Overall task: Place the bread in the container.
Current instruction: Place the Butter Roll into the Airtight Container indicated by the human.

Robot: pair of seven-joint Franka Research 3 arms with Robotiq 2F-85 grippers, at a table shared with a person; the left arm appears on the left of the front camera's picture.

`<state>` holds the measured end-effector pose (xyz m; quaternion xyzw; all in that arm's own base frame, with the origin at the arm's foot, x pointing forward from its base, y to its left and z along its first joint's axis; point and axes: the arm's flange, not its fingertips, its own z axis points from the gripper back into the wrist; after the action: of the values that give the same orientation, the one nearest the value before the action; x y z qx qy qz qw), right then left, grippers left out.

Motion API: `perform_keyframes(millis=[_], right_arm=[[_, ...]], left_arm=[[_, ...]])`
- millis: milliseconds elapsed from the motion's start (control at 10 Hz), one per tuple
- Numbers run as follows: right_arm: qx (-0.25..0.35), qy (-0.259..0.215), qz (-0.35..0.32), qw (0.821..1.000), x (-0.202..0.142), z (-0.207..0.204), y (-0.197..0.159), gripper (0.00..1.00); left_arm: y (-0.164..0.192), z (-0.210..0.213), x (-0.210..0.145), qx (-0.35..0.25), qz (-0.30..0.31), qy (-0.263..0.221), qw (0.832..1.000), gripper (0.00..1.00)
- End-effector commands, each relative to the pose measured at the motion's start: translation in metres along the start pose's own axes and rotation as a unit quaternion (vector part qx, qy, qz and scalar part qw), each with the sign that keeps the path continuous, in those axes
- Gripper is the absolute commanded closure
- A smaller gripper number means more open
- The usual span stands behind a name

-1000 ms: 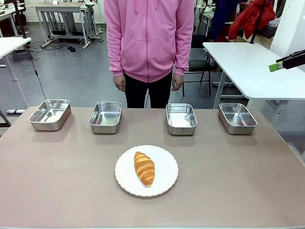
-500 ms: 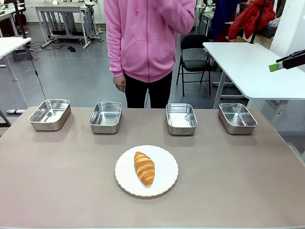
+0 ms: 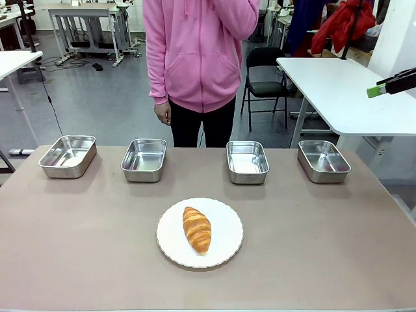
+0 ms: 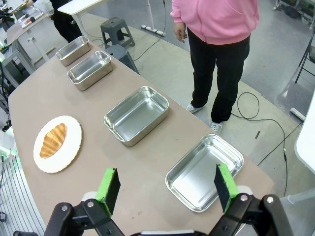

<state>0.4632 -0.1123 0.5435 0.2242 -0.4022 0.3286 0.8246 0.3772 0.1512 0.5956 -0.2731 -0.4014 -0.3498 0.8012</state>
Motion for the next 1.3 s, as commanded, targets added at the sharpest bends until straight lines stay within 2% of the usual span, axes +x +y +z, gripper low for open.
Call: perform_keyframes(millis=[0,1200], right_arm=[[0.001,-0.001,0.001,1.0,0.0004,-0.0009,0.001,0.0],[0.001,-0.001,0.001,1.0,0.0004,-0.0009,0.001,0.0]], left_arm=[[-0.0007,0.0,0.0014,0.0,-0.002,-0.002,1.0,0.0],[-0.0007,0.0,0.0014,0.0,-0.002,-0.002,1.0,0.0]])
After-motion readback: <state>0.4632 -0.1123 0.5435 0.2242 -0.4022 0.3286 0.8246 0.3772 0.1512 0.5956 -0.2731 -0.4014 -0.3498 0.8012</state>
